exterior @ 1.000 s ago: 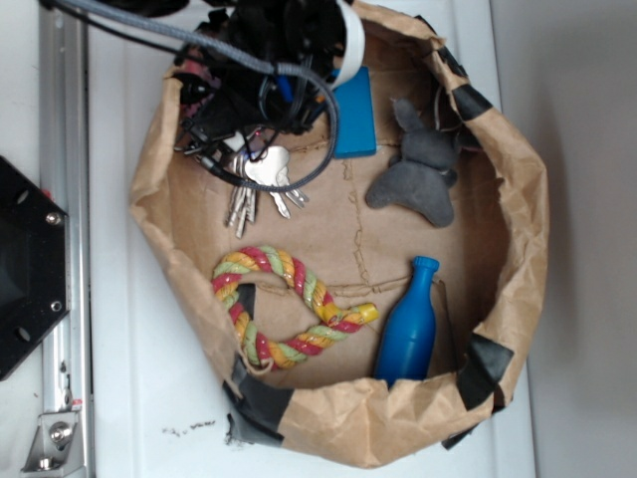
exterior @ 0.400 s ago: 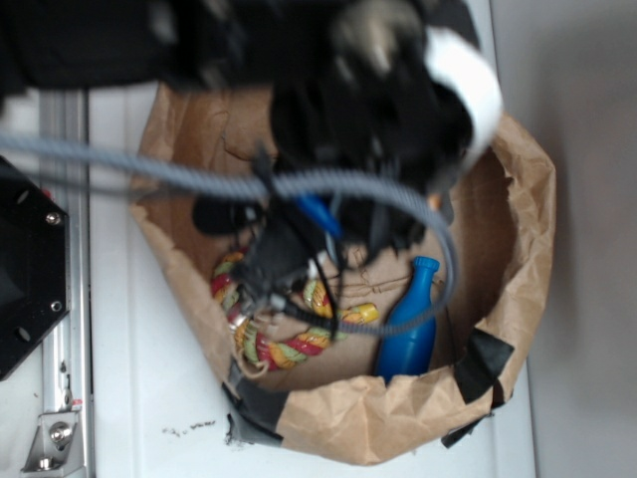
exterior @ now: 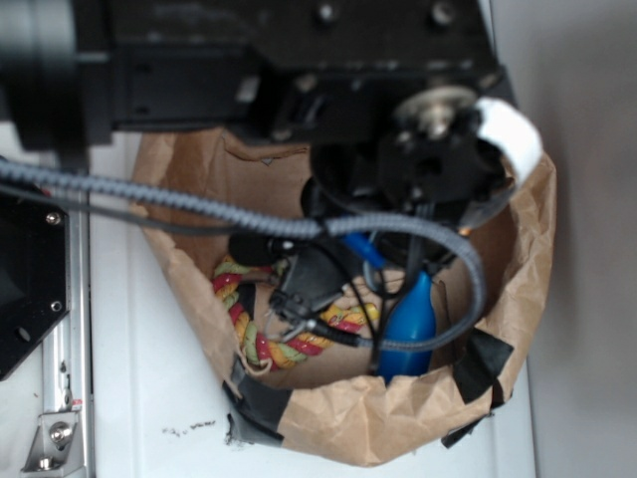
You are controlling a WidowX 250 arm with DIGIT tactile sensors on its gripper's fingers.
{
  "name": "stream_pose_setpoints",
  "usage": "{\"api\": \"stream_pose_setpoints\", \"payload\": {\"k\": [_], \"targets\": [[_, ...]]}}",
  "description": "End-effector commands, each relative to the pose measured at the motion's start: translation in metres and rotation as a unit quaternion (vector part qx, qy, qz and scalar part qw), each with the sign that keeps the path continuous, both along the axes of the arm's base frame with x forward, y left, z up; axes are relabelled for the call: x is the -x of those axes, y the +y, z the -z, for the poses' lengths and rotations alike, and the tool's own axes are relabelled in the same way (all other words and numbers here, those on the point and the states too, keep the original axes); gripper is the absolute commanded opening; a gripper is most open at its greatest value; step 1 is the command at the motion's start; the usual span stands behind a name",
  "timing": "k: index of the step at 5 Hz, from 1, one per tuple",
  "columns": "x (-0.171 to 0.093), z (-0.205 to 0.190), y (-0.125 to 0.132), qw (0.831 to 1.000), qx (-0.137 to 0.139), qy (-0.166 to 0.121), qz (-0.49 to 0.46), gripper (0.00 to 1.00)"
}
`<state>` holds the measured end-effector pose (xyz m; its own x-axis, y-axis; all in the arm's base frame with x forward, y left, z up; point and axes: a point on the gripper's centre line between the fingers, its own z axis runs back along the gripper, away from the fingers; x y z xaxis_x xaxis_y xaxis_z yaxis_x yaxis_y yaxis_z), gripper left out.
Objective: Grab the silver keys.
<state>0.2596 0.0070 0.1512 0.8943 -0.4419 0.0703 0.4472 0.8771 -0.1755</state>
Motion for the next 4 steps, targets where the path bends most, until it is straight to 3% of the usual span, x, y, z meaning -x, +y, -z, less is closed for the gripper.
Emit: {"api": "stream_pose_setpoints", "payload": {"k": [1,3,4], "targets": [[-0.014,-0.027,0.019,0.997,0.029,-0.034,-0.058,0.0],[-0.007,-0.025,0.026,0.996,0.032,-0.041,-0.074,0.0],[-0.003,-0.02,0.025,0.994,0.011,-0.071,-0.078,0.0]]}}
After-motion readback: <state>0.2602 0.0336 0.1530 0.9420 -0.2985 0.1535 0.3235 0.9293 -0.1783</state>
